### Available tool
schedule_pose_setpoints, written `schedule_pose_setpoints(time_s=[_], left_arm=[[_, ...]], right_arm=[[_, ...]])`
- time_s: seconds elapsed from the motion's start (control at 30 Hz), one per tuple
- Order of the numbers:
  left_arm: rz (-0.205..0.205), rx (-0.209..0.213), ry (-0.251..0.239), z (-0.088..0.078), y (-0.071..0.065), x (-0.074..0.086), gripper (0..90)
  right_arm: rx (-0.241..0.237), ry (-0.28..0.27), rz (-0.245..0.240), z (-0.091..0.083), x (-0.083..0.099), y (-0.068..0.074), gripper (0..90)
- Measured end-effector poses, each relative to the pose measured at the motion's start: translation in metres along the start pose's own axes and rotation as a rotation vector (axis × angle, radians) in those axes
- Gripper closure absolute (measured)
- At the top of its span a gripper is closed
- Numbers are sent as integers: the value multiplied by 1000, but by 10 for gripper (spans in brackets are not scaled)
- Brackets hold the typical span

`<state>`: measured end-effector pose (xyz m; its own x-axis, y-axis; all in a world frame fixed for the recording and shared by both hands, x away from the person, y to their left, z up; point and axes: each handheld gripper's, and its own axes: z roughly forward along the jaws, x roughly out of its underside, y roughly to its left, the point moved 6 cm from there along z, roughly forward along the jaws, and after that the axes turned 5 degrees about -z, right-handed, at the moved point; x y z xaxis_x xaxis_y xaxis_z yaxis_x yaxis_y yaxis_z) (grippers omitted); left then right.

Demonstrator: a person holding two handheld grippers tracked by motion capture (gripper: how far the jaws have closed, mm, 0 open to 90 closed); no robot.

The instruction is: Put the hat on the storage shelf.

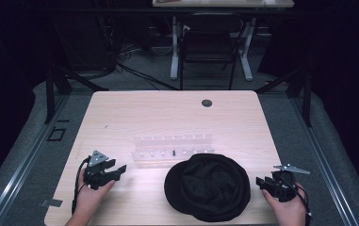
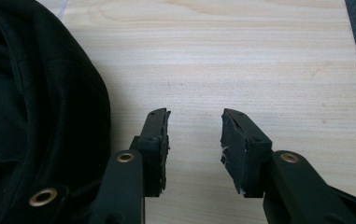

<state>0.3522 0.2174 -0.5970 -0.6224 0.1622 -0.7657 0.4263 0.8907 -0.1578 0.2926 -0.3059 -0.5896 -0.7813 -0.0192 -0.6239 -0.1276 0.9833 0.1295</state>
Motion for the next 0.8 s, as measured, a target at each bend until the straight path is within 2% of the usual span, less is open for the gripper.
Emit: schedule_pose_setpoints(time_s=[0.23,0.3,0.4,0.53,0.63,0.7,0.8], left_arm=[[4,3,5,-2,0,2,448],[11,2,7,-4,0,2,448],[14,3,0,-6,0,2,448],[15,7,-6,-7,1,2,448],[9,13,-14,-8,1,1,448],[11,15,-13,-8,2,0,448],[8,18,-16,-7,1,-2,448]], right_arm=[[-11,-1,2,0,-4,2,610],[-14,13,-3,0,-6,4,612],[-35,21,-3,-1,-12,7,613],[-51,39,0,-9,-24,12,638],[-21,65,-22,-19,-31,12,649],[-25,69,-16,-25,-36,12,648],[-56,89,5,-33,-43,13,639]])
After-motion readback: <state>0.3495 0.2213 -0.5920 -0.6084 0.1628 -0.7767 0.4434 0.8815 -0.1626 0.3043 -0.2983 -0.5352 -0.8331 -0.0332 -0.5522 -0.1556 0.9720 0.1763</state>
